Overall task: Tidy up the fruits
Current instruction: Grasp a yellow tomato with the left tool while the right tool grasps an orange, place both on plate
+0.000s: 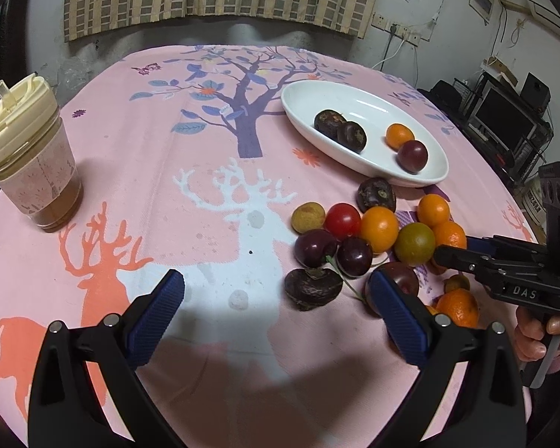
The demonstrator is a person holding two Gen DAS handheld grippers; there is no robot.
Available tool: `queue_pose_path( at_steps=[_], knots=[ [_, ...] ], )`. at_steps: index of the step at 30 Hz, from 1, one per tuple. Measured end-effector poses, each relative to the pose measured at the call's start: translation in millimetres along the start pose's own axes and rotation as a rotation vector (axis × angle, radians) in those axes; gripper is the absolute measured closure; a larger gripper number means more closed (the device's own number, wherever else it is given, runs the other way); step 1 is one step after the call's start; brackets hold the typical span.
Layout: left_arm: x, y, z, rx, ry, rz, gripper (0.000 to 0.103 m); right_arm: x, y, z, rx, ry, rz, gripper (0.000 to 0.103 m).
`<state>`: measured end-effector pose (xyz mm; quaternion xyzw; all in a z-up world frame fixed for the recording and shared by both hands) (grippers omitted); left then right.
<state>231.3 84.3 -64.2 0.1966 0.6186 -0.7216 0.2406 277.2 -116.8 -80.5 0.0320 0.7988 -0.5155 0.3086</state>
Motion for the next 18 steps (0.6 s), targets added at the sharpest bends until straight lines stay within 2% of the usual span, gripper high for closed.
queue_pose_path(
  at_steps=[4, 6, 8, 9, 11, 13, 14, 18],
  knots=[
    [6, 3, 9, 0.067, 0.022, -0.042, 0.005, -4, -9, 7, -0.082, 0.074, 0.009, 0.059],
    [12, 4, 26, 0.188, 0.068, -0.097, 0.005, -6, -16, 10, -0.083, 0.087, 0.037, 0.059],
    [21, 3, 46, 0.274, 0.138, -0.128, 0.006, -8, -20, 11, -0.074, 0.092, 0.055, 0.059],
    [25, 2, 55, 0.284, 0.174, -0.13, 0.009, -8, -21, 12, -0.075, 0.1, 0.058, 0.059],
    [34, 4, 71, 0.271, 0.264, -0.141, 0.032, -8, -20, 13, -0.075, 0.111, 0.054, 0.059],
    [40, 9, 78, 0.249, 0.294, -0.156, 0.04, -8, -20, 13, -0.064, 0.112, 0.054, 0.059],
    [41, 11, 79, 0.243, 0.298, -0.162, 0.043, -9, -20, 13, -0.062, 0.112, 0.055, 0.059],
    [40, 13, 79, 0.249, 0.293, -0.159, 0.043, -11, -23, 10, -0.062, 0.106, 0.064, 0.059]
  ],
)
Point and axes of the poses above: each gripper's, at about its wrist camera, not at the fingertips, and y roughly the way its jaws point, z to its right, x to its underside, the point moved 5 cm from there along y, roughly the way its jaws point, and after that the axes turned 3 degrees about -z, right-handed, at the moved point
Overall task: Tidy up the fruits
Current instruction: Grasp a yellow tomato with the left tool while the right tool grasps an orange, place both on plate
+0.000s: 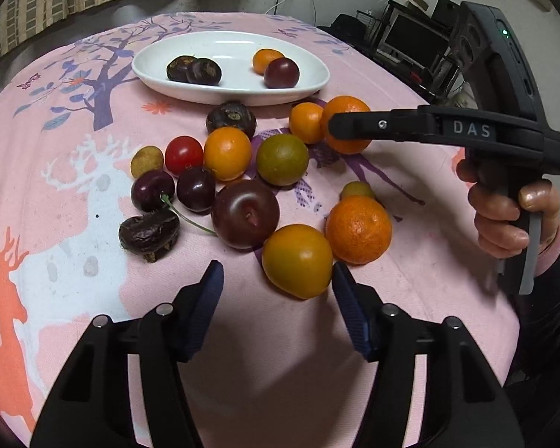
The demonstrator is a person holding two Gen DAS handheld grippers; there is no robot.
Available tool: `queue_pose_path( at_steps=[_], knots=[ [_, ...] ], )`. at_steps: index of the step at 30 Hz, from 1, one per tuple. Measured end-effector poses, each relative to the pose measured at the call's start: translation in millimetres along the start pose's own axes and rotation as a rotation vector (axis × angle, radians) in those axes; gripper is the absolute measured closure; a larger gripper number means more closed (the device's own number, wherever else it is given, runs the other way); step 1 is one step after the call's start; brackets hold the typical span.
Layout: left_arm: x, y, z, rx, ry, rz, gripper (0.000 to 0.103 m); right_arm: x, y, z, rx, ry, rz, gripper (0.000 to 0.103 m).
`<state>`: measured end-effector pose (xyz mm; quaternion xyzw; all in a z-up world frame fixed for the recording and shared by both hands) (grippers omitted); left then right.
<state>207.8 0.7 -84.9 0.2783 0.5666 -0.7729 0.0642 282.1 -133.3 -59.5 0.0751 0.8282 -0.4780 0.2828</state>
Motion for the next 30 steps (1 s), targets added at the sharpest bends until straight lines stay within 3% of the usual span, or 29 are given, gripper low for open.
queue_pose_path(
  at_steps=[11, 15, 23, 26, 30],
  knots=[
    [-4, 7, 10, 0.014, -0.013, -0.004, 0.063, 2, -2, -1, 0.022, -0.017, 0.004, 0.058],
    [-3, 8, 14, -0.013, 0.005, 0.0, 0.065, 2, -3, -2, 0.039, -0.028, 0.014, 0.058],
    [-4, -10, 10, 0.021, -0.046, 0.04, 0.065, 0, -9, -4, 0.038, -0.047, 0.053, 0.058],
    [-23, -29, 10, 0.062, -0.039, 0.071, 0.065, -10, -15, -1, 0.037, -0.049, 0.111, 0.058],
    [-80, -41, 6, 0.0, 0.037, 0.144, 0.065, -43, -15, 11, 0.067, -0.002, 0.202, 0.058]
  ],
)
Point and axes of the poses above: each gripper's, at about its wrist camera, not at the fingertips, and y roughly the way its jaws point, z to its right, x to its underside, the point moved 5 cm from there along y, roughly the way its jaws point, and after that the axes turned 3 degrees about -z, right-handed, at the moved point
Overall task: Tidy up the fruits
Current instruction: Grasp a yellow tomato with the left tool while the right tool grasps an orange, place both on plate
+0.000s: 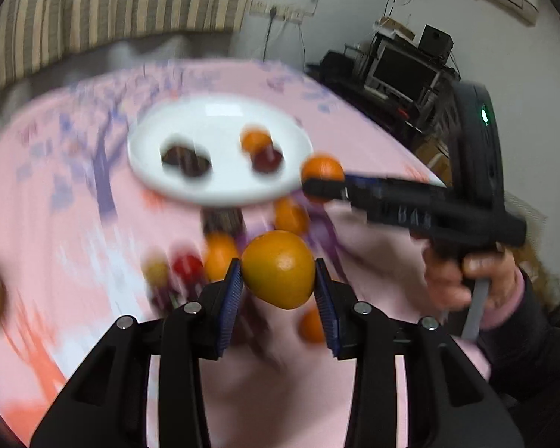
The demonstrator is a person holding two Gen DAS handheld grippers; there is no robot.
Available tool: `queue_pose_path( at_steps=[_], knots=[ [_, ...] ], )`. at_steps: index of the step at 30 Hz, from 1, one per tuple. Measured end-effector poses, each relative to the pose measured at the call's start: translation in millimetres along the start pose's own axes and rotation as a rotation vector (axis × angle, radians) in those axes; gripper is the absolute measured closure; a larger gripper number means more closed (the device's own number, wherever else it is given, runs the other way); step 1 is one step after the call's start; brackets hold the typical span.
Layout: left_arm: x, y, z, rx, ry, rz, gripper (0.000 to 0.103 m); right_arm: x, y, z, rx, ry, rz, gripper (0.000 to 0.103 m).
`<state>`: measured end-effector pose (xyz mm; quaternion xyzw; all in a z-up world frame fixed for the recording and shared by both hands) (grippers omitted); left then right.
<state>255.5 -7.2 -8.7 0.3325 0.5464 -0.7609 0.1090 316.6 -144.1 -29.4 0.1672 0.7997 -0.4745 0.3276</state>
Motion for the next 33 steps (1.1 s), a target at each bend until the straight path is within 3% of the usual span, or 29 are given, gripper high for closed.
queue_pose_path(
  at_steps=[6, 12, 13, 16, 17, 21, 24, 27, 29, 33],
  knots=[
    [-80, 66, -32, -0.088, -0.028, -0.034, 0.065, -42, 30, 40, 0.123, 0.064, 0.046, 0.058],
    [-104, 122, -49, -0.12, -0.052, -0.128, 0.065, -55, 60, 59, 0.147, 0.079, 0.012, 0.057],
    [-106, 124, -49, -0.127, -0.046, -0.127, 0.064, -56, 61, 59, 0.142, 0.077, 0.014, 0.051],
    [-110, 114, -51, -0.19, -0.041, -0.091, 0.031, -58, 49, 53, 0.146, 0.055, 0.047, 0.046],
    [-111, 104, -52, -0.218, -0.037, -0.062, 0.026, -58, 42, 49, 0.138, 0.047, 0.056, 0.046],
    [-99, 61, -50, -0.249, -0.05, -0.005, 0.011, -51, 16, 27, 0.088, 0.034, 0.066, 0.043],
    [-73, 21, -52, -0.242, -0.101, 0.056, 0.007, -30, -1, 4, 0.012, 0.006, 0.049, 0.038],
    [-40, 0, -55, -0.251, -0.151, 0.102, 0.005, -1, -13, -22, -0.031, -0.092, 0.014, 0.034],
    [-15, -4, -57, -0.267, -0.178, 0.083, 0.005, 28, -17, -36, -0.032, -0.167, -0.028, 0.033],
    [26, -14, -71, -0.309, -0.253, 0.112, 0.005, 70, -25, -47, -0.018, -0.18, -0.111, 0.033]
  ],
)
Point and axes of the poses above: each gripper's, at about its wrist camera, not at the fingertips, and y roughly the way its jaws point, z to its right, x to its underside, the point moved 5 cm from there along y, roughly the way its jaws point, and after that the axes turned 3 degrees about -z, right-handed, at the moved point
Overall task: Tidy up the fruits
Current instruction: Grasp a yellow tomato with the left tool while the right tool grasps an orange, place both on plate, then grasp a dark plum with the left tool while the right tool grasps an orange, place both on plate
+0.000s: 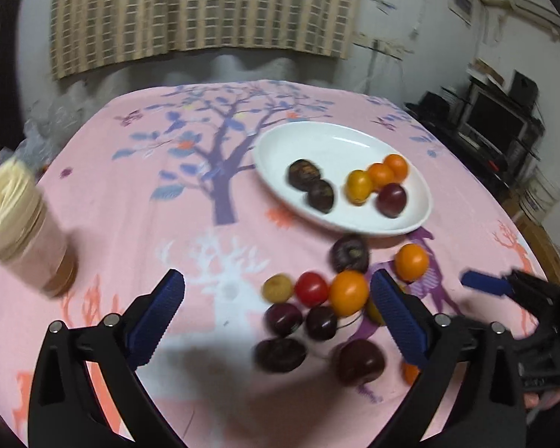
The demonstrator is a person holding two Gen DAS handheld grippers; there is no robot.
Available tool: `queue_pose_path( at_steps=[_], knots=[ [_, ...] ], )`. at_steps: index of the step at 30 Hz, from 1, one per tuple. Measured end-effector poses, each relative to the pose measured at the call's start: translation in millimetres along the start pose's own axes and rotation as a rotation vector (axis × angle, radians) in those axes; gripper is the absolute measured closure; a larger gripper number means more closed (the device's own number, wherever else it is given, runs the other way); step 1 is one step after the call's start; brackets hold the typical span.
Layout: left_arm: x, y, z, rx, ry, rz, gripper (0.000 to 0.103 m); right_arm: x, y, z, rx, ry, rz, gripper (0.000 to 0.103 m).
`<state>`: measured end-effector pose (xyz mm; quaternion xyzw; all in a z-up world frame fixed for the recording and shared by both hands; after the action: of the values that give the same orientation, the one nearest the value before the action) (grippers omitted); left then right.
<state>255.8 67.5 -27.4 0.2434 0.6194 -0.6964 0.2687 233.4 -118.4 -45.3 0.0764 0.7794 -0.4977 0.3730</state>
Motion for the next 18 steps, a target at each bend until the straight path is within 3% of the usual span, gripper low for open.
queue_pose_path(
  at_steps=[6, 11, 14, 18],
  knots=[
    [13, 2, -23, 0.018, -0.115, -0.036, 0.005, 35, -12, -11, -0.077, 0.098, -0.042, 0.033],
    [15, -4, -23, 0.056, -0.129, -0.037, 0.005, 54, -5, -24, -0.054, 0.091, -0.089, 0.035],
    [17, -8, -21, 0.104, -0.142, -0.04, 0.005, 53, 1, -25, -0.024, 0.09, -0.106, 0.039],
    [17, -16, -19, 0.1, -0.129, -0.021, 0.005, 50, 13, -22, -0.006, 0.119, -0.136, 0.051]
  ],
)
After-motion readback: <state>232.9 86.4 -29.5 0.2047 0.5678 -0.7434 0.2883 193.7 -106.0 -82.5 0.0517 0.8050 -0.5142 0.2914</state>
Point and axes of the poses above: each gripper's, at about its wrist camera, not at the fingertips, and y roughly the way its jaws point, z to its right, x to its underside, the point moved 5 cm from there along y, roughly the way its jaws point, and after that the axes turned 3 degrees about -z, right-handed, at the moved point
